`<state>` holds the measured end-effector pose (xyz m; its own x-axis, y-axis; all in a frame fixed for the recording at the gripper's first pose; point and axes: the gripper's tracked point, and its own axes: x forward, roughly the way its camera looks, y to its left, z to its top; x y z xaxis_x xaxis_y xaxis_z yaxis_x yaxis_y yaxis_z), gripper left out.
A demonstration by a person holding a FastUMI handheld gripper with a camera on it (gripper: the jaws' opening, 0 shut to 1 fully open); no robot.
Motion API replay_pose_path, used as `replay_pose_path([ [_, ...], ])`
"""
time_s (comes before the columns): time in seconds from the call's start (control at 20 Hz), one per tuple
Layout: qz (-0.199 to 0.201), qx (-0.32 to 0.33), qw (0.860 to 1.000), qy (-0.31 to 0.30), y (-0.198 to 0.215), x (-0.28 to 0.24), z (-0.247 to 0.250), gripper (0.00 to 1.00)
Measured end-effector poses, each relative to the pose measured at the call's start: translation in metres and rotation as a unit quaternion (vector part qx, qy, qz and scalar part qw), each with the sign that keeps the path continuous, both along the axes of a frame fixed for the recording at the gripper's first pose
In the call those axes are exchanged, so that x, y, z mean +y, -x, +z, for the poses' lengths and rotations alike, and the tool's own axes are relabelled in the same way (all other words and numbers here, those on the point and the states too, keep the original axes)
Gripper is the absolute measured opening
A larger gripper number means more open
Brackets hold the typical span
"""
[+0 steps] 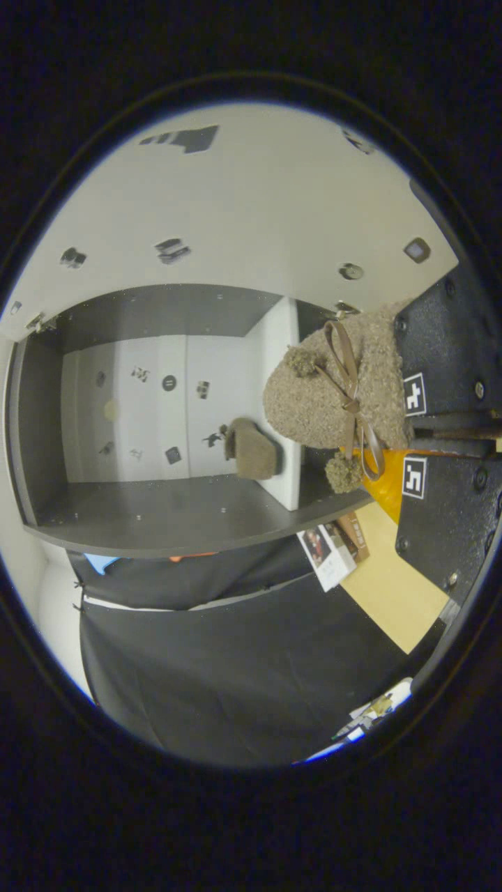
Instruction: Open the shoe cabinet door, grab the shoes and put them into the shoe cabinet, then close the shoe cabinet door.
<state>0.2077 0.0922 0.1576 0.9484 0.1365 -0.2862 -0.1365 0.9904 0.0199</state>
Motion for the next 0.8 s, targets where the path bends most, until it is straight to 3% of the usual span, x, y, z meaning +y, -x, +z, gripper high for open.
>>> replay_pose_path([
  [0.5,-0.004,-0.080,0.997,-0.008,-0.115,0.009,0.093,0.09],
  [0.8,-0.019,-0.079,0.997,-0.013,-0.200,0.004,0.104,0.09],
])
